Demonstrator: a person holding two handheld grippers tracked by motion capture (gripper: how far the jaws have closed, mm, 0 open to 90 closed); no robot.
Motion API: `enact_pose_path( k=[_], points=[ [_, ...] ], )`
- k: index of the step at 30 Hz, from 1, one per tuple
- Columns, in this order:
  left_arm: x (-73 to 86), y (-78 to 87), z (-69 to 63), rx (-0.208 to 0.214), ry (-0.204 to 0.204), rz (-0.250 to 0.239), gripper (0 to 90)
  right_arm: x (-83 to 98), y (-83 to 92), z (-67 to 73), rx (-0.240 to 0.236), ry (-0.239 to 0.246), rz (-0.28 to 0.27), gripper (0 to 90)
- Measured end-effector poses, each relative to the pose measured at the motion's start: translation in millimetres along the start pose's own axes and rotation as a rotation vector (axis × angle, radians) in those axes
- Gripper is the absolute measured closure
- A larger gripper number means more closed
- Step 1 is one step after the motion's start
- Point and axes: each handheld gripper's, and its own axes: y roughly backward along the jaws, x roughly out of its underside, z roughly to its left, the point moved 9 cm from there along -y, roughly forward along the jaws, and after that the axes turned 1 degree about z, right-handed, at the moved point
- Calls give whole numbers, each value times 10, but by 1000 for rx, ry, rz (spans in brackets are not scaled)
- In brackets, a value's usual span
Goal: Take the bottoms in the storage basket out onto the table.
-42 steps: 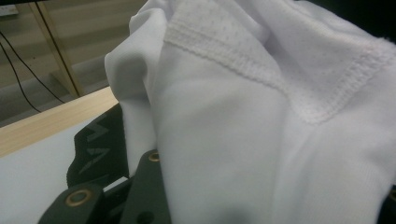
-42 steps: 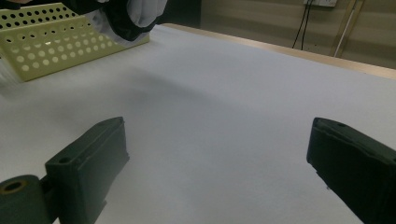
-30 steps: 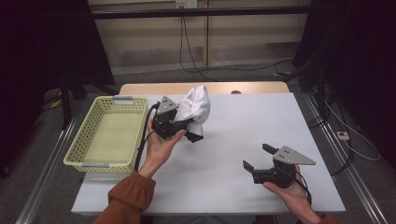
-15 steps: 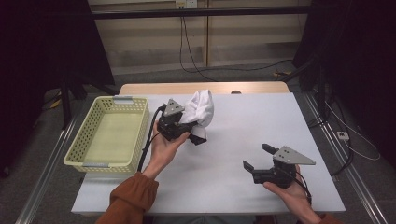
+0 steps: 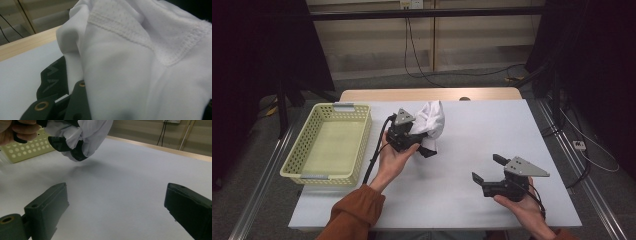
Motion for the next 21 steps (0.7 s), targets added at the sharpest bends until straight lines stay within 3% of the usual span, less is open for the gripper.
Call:
enact_pose_path(
  k=[12, 21],
  points=[
    [65, -58, 39, -10, 10, 23, 671, -1, -2, 2, 2, 5, 0, 49],
    [166, -122, 51, -11, 9, 69, 670, -2, 1, 4, 1, 2, 0, 48]
  ],
)
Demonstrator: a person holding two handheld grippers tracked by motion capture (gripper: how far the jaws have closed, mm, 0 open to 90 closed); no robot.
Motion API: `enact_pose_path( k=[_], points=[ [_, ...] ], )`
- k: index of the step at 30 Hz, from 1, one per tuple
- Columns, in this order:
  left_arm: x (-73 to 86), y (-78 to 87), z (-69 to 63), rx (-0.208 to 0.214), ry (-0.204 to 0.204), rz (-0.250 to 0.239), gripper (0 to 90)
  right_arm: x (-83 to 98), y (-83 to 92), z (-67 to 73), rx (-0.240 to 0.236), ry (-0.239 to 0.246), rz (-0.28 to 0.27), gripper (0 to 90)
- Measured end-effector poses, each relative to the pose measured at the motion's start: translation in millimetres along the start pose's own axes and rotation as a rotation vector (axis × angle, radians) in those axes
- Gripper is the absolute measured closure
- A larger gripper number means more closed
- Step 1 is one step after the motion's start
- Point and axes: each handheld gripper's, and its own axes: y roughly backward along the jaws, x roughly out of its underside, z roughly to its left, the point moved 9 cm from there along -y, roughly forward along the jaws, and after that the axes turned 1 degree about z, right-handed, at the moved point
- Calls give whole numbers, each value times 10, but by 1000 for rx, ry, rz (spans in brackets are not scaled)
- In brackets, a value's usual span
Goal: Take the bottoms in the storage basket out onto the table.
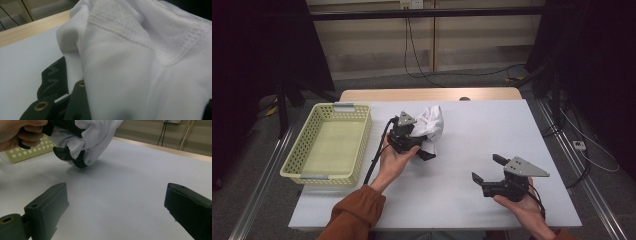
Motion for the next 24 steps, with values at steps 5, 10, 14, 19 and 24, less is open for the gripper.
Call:
enact_pose_path(
  k=[5, 10, 14, 19, 24],
  points=[
    [51, -49, 2, 3, 0, 23, 669, 0, 2, -2, 0, 1, -1, 48],
    [102, -77, 30, -2, 6, 45, 660, 1, 0, -3, -1, -1, -1, 48],
    [143, -112, 40, -3, 7, 59, 659, 1, -1, -2, -1, -2, -1, 48],
    [176, -152, 30, -1, -1, 67, 657, 1, -1, -2, -2, -2, -1, 48],
    [211, -180, 28, 2, -22, 84, 647, 2, 2, -4, 0, -2, 0, 48]
  ],
)
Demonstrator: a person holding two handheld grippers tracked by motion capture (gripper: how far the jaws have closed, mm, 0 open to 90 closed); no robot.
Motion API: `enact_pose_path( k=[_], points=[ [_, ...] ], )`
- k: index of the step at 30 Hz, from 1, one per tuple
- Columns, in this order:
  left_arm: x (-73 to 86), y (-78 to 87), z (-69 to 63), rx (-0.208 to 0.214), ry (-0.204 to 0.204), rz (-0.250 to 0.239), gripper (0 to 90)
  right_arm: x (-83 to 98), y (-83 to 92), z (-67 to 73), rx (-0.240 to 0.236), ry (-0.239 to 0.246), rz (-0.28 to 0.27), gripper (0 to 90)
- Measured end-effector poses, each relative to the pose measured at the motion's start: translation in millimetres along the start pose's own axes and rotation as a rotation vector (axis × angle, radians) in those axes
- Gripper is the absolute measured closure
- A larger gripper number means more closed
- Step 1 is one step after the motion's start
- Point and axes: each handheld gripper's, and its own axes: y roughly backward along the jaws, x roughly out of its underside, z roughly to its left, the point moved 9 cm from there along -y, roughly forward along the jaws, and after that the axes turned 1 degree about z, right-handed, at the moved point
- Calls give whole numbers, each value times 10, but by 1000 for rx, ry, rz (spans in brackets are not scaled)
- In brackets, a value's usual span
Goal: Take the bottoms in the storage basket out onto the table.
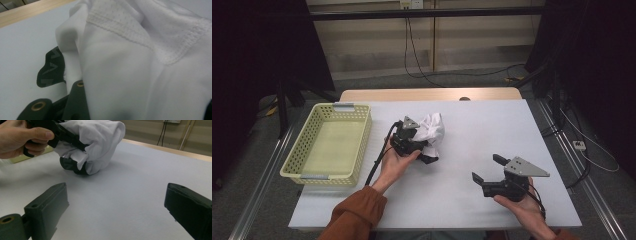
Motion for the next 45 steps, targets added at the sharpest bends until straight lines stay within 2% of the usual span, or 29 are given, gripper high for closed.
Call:
enact_pose_path(
  k=[10, 17, 20, 28, 32, 38, 39, 40, 41, 42, 45],
  points=[
    [103, -90, 35, 7, -3, 46, 607, 1, -1, -1, 1, 1, 1, 48],
    [166, -166, 12, 19, -8, 69, 555, 1, 2, 0, 0, 1, 0, 48],
    [207, -202, 7, 28, -11, 93, 518, 1, 1, 2, -1, 3, 0, 48],
    [239, -247, -5, 42, 2, 99, 475, 2, 0, -2, 0, 2, 1, 48],
    [255, -269, -9, 36, -13, 106, 442, 3, 2, -1, 0, 2, 1, 48],
    [268, -281, -3, 40, 7, 118, 406, 7, 8, -2, 1, 3, 2, 48],
    [271, -282, -3, 36, 12, 120, 398, 7, 9, -4, 2, 3, 2, 48],
    [272, -288, 3, 12, 16, 116, 382, 6, 10, -5, 2, 2, 1, 48],
    [275, -292, -5, 16, 21, 120, 356, 6, 10, -4, 2, 3, 1, 48],
    [281, -291, -25, 47, 23, 129, 331, 6, 8, -3, 2, 4, 2, 48],
    [281, -295, -35, 50, 16, 135, 278, 6, 5, 1, 1, 6, 2, 48]
  ],
)
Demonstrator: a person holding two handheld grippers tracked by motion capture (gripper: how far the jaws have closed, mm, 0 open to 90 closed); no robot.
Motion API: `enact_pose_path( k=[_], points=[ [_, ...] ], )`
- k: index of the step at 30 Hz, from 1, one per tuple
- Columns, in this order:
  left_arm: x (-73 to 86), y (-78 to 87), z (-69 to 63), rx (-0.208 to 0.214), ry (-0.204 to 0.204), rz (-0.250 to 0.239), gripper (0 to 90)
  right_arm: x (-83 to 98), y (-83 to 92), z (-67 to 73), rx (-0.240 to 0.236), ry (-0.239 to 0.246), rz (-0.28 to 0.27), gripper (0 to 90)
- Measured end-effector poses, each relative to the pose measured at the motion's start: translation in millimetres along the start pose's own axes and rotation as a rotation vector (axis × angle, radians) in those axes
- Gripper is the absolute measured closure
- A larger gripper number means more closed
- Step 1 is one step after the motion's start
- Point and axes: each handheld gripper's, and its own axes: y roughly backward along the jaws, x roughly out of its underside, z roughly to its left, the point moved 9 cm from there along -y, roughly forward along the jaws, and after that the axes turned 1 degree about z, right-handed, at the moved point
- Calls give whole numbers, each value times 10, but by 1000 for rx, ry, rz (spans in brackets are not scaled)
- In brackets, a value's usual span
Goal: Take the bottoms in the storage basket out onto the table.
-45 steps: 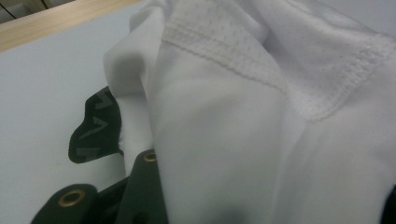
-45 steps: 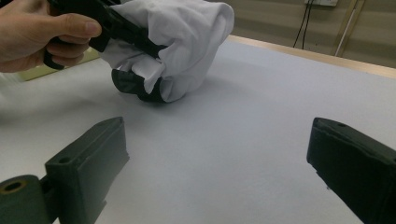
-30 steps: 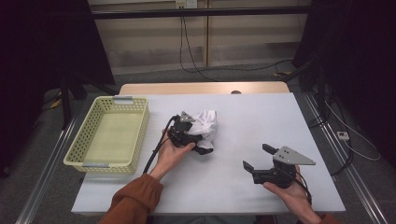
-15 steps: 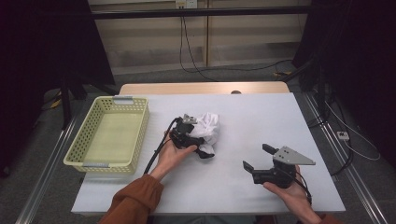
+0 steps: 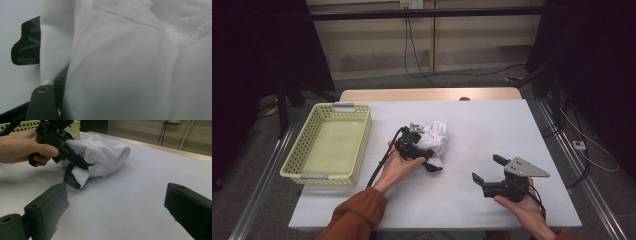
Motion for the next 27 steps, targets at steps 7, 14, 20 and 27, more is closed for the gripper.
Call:
enact_pose_path(
  k=[7, 14, 20, 27],
  points=[
    [4, 4, 3, 12, 19, 20, 158, 4, -7, -3, -4, -6, 3, 48],
    [-32, 53, 13, 6, 27, 17, 68, 6, -11, -13, -10, -5, 0, 48],
    [-58, 93, 28, 5, 29, -3, 69, 7, -18, -5, -10, -6, 3, 48],
    [-120, 153, 63, -15, 20, -52, 71, 14, -9, -21, -6, -13, 3, 48]
  ],
)
